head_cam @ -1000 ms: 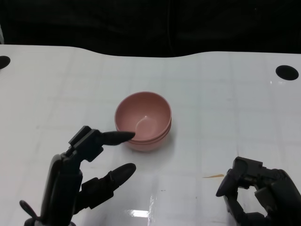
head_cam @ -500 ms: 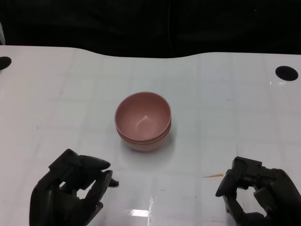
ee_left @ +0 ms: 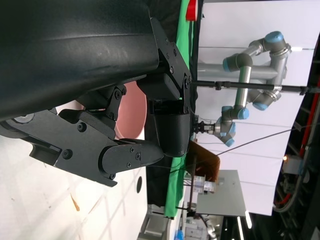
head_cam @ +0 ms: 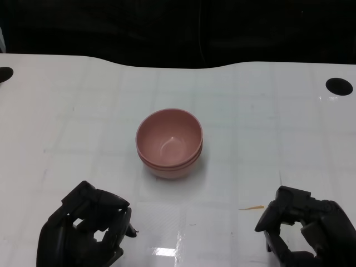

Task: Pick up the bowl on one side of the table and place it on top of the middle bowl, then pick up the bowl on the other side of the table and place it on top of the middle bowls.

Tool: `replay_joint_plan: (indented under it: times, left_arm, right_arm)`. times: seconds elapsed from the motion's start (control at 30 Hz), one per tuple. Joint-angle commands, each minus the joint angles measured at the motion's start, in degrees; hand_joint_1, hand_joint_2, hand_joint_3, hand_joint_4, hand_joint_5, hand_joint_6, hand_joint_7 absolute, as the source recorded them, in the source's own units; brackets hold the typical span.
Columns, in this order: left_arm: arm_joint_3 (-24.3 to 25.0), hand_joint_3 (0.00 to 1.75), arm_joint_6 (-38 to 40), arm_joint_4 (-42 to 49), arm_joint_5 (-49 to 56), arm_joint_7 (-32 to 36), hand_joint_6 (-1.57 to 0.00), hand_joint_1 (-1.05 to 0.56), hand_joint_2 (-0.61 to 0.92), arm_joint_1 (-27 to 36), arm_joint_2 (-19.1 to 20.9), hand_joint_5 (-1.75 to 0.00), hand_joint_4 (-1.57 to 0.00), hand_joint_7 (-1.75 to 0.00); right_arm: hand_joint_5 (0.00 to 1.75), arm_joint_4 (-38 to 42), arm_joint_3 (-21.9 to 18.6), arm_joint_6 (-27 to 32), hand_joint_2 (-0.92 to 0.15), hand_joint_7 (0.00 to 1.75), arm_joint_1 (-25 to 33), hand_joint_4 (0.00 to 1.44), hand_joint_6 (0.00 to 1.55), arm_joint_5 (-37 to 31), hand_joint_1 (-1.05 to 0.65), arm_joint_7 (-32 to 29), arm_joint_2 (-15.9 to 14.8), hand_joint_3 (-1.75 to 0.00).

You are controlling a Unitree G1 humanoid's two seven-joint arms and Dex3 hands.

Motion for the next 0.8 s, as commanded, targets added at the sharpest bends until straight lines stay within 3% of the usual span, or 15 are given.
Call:
replay_joint_plan:
  times: [0.03,0.6,0.8]
  left_arm:
    - [0.8,0.5,-0.3,0.7,0.4,-1.4,-0.78,-0.3,0.76,-0.3,-0.7,-1.72,-0.76,-1.37]
    - [3.4,0.49,-1.1,3.1,0.6,-5.1,-0.8,-0.28,0.78,-1.3,-2.1,-1.67,-0.78,-1.31]
    - [3.7,0.47,-0.4,2.1,0.9,-5.1,-0.78,-0.3,0.79,-1.1,-2.4,-1.73,-0.75,-1.35]
  right_arm:
    - [1.65,0.8,-1.0,-1.0,-0.44,1.34,-0.3,0.89,0.83,-0.2,-0.17,-0.3,-0.6,-1.27]
    - [1.63,2.1,-0.9,-1.9,-0.44,1.3,-0.4,0.9,0.84,0.7,-0.18,0.3,-0.5,-1.23]
    - [1.66,1.2,-0.7,-1.2,-0.43,1.31,-0.2,0.88,0.84,1.1,-0.17,0.5,-0.5,-1.25]
